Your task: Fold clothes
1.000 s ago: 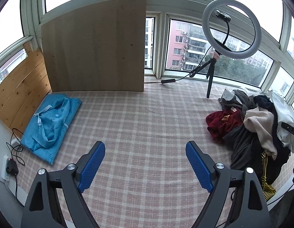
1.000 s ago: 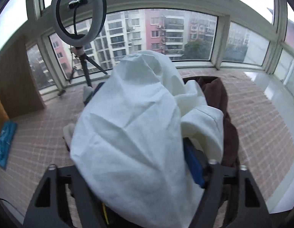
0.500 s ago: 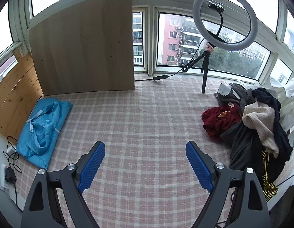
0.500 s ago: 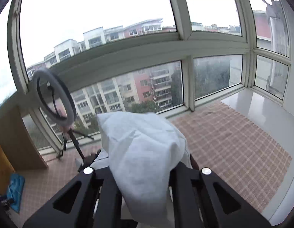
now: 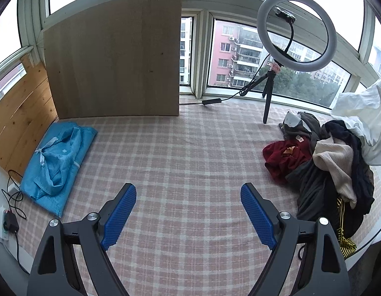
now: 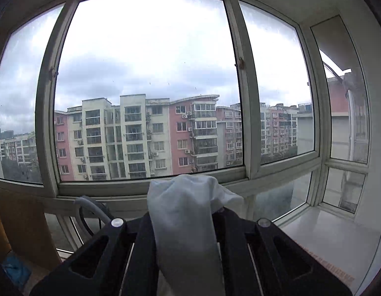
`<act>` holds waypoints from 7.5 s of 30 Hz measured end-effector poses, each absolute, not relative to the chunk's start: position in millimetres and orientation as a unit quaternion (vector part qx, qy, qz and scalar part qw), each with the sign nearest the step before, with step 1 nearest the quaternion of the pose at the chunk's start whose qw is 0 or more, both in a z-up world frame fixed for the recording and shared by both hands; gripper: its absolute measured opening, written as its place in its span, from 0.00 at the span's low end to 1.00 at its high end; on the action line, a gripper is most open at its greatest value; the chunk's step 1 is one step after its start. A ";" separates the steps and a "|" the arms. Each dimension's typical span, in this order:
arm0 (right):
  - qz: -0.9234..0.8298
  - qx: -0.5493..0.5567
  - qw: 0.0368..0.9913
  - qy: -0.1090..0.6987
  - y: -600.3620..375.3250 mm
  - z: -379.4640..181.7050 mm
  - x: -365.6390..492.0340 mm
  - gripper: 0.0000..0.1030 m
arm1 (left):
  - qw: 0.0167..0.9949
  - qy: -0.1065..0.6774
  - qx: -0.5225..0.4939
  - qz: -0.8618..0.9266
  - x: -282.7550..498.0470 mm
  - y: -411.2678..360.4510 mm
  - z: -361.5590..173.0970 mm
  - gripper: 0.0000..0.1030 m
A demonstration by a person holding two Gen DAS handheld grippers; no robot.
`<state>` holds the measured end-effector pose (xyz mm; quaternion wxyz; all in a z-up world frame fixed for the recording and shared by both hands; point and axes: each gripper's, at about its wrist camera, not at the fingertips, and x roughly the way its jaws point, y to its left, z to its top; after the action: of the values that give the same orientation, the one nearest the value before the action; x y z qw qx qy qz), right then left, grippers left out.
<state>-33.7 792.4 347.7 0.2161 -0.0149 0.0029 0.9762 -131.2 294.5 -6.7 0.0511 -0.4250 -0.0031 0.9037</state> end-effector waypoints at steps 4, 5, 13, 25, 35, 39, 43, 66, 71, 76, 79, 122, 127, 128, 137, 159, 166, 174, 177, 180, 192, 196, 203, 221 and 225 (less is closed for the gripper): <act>0.987 0.009 0.157 -0.035 736.8 395.0 -23.9 0.04 | 0.049 -0.018 -0.421 0.906 -126.3 283.4 -4.0 0.84; 0.990 0.010 0.138 -0.040 721.7 403.3 -23.5 0.04 | 0.050 -0.022 -0.419 0.907 -124.4 280.3 -2.6 0.84; 0.995 -0.054 -0.037 -0.078 573.2 395.9 -43.0 0.04 | 0.038 -0.033 -0.394 0.918 -106.5 230.0 9.8 0.84; 0.866 -0.436 -0.227 -0.091 349.1 137.9 -159.0 0.16 | -0.006 -0.035 -0.409 0.912 -88.7 120.0 -0.5 0.84; 0.826 -0.550 -0.118 0.034 482.2 26.8 -134.9 0.39 | 0.090 0.002 -0.452 0.888 -119.2 173.5 -36.7 0.84; 0.808 -0.584 -0.069 0.033 528.3 -6.9 -93.3 0.39 | 0.129 0.017 -0.467 0.874 -131.5 195.4 -51.0 0.84; 0.795 -0.596 -0.069 0.089 580.8 -26.3 -52.9 0.39 | 0.169 0.021 -0.490 0.855 -145.9 229.6 -61.2 0.84; 0.837 -0.515 -0.173 0.067 584.6 2.3 -7.8 0.41 | 0.285 0.064 -0.531 0.796 -194.3 434.7 -111.6 0.00; 0.847 -0.500 -0.178 0.037 579.7 -1.4 -8.9 0.43 | 0.281 0.019 -0.561 0.778 -198.0 405.1 -93.7 0.07; 0.839 -0.505 -0.206 0.009 556.9 -6.4 -11.3 0.43 | 0.345 0.002 -0.535 0.771 -164.2 409.9 -39.8 0.74; 0.839 -0.502 -0.208 -0.005 550.4 -7.3 -6.4 0.44 | 0.385 0.021 -0.530 0.755 -146.3 430.5 -27.4 0.74; 0.843 -0.478 0.118 0.216 771.1 -35.4 -134.8 0.56 | 0.148 -0.120 -0.524 0.830 -169.3 182.4 -63.1 0.01; 0.861 -0.436 0.104 0.241 774.8 -21.4 -139.7 0.50 | 0.153 -0.125 -0.505 0.840 -179.9 177.2 -42.4 0.01; 0.864 -0.429 0.097 0.245 775.5 -16.6 -140.2 0.32 | 0.153 -0.123 -0.502 0.843 -182.1 175.6 -38.1 0.01; 0.891 -0.396 0.060 0.214 754.4 26.1 -142.3 0.03 | 0.156 -0.102 -0.470 0.863 -202.4 161.3 1.1 0.01; 0.752 -0.618 -0.110 0.202 473.3 -93.4 -20.0 0.06 | 0.005 -0.123 -0.511 0.851 -173.4 -71.7 -69.7 0.03; 0.798 -0.581 -0.091 0.131 452.5 -39.4 -63.2 0.58 | 0.031 -0.087 -0.526 0.845 -182.7 -76.3 -90.9 0.12; 0.821 -0.553 -0.109 0.087 385.3 -30.1 -235.8 0.66 | 0.084 -0.140 -0.462 0.872 -153.9 -78.1 -60.3 0.01; 0.827 -0.547 -0.125 0.031 359.9 -40.2 -284.1 0.66 | 0.077 -0.154 -0.464 0.869 -135.3 -93.4 -59.5 0.01; 0.804 -0.559 -0.201 -0.027 326.3 -50.6 -314.6 0.66 | 0.053 -0.139 -0.483 0.863 -116.9 -95.1 -71.6 0.02; 0.727 -0.565 -0.314 -0.231 252.3 -127.7 -315.3 0.66 | 0.022 -0.124 -0.599 0.791 -56.1 -76.1 -160.3 0.00; 0.721 -0.584 -0.322 -0.186 266.7 -130.5 -323.8 0.66 | -0.003 -0.097 -0.554 0.827 -90.6 -75.6 -116.9 0.16; 0.690 -0.622 -0.334 -0.160 302.5 -164.6 -279.4 0.66 | 0.052 0.065 -0.521 0.849 -181.3 -22.7 -83.4 0.66; 0.757 -0.552 -0.316 -0.152 307.7 -94.6 -286.9 0.66 | 0.205 0.043 -0.582 0.786 -69.5 34.9 -126.8 0.01; 0.732 -0.543 -0.369 -0.181 270.3 -93.1 -274.3 0.66 | 0.196 0.032 -0.591 0.782 -28.7 30.5 -141.0 0.02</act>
<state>-274.3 270.3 -93.1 -0.3690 -0.5428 -0.1814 0.7323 -28.7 30.5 -141.0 0.1958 -0.5914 0.0318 0.7816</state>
